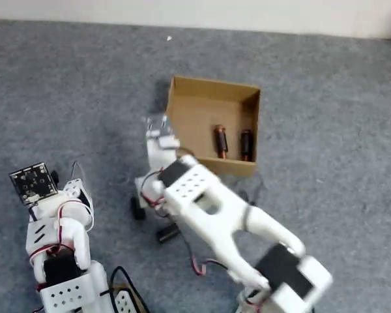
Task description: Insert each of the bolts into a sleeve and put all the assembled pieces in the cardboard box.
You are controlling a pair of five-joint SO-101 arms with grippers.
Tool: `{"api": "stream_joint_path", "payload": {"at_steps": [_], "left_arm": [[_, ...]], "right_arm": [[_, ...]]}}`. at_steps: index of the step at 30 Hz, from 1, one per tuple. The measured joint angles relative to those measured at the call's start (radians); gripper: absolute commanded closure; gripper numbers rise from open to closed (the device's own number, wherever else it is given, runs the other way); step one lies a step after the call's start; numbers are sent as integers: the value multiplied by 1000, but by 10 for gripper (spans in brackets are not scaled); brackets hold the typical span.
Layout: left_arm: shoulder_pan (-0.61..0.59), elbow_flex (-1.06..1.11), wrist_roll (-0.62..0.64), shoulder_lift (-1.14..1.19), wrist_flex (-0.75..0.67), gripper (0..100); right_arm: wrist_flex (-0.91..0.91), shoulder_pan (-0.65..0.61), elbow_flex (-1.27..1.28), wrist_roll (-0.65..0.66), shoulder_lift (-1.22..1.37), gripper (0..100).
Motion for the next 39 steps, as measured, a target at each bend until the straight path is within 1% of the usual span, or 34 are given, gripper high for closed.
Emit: {"api": "stream_joint_path", "payload": {"at_steps": [9,14,18,21,23,26,30,33,37,39], "left_arm": [[0,0,0,0,0,832],[0,0,-3,0,0,832],[0,-6,-3,0,2,832],[6,-41,-20,0,57,832],[52,-74,-91,0,115,832],[153,-104,-201,0,199,833],[279,-135,-301,0,244,849],[351,-163,-364,0,269,882],[474,-221,-436,0,331,880],[528,-261,-450,11,364,880]], "right_arm": [[3,181,284,89,-440,993],[3,318,446,132,-667,993],[3,413,540,140,-810,993],[3,470,598,140,-879,993],[3,508,618,140,-902,993],[3,582,624,140,-913,993],[3,701,624,140,-914,993],[3,769,624,140,-914,993],[3,844,628,144,-914,993],[-12,879,646,144,-914,993]]}}
